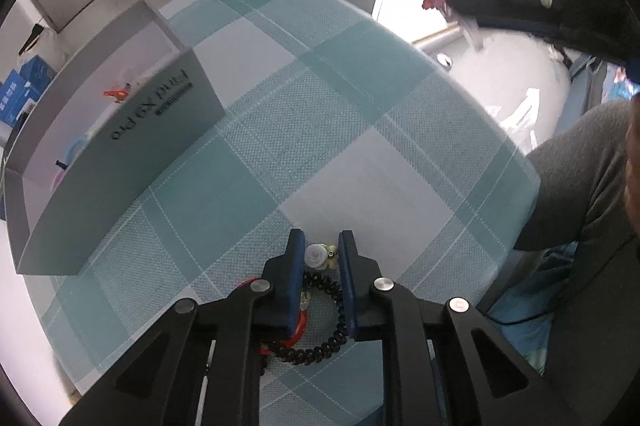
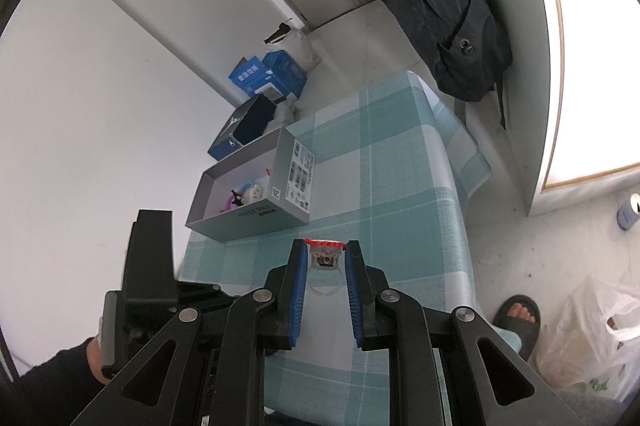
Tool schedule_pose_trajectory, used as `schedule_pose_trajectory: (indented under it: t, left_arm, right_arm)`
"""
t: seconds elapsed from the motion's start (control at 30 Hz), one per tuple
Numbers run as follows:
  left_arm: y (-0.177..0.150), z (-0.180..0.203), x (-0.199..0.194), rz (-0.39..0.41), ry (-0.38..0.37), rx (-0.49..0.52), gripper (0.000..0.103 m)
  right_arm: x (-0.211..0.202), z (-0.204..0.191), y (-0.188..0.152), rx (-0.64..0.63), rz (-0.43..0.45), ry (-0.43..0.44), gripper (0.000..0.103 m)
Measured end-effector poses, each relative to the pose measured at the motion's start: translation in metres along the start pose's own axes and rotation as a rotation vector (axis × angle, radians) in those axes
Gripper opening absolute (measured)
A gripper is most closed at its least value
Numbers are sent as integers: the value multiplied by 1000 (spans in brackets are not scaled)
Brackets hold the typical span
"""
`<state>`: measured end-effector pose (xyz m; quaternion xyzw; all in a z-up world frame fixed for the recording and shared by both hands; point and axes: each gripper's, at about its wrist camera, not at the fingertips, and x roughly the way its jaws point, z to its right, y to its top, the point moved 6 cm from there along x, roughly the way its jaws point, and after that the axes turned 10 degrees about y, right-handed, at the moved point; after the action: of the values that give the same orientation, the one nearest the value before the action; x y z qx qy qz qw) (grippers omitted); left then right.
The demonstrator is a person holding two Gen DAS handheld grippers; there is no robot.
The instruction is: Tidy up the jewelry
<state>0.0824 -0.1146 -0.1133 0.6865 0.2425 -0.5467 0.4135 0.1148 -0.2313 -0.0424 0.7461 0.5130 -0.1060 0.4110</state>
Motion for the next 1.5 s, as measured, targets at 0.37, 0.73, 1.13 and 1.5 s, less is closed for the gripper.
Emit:
schedule_pose_trajectory:
  t: [0.37,0.73,1.13,1.5]
  left_arm:
    - [5,-36,-45,132,-106,-227,12]
    - [10,-89,-84,307,-140,-447,12]
    - [29,-144,-88,371,-126,-598,12]
    - [38,-177,-59,332,-88,-622,12]
  right_arm:
    - [15,-12,-5,-22,-38,18,18]
    - [52,-70,11,-154,-111,56,18]
    - [100,-103,47,-250,-162,71,18]
    - [143,-105,75,-256,-185,84,18]
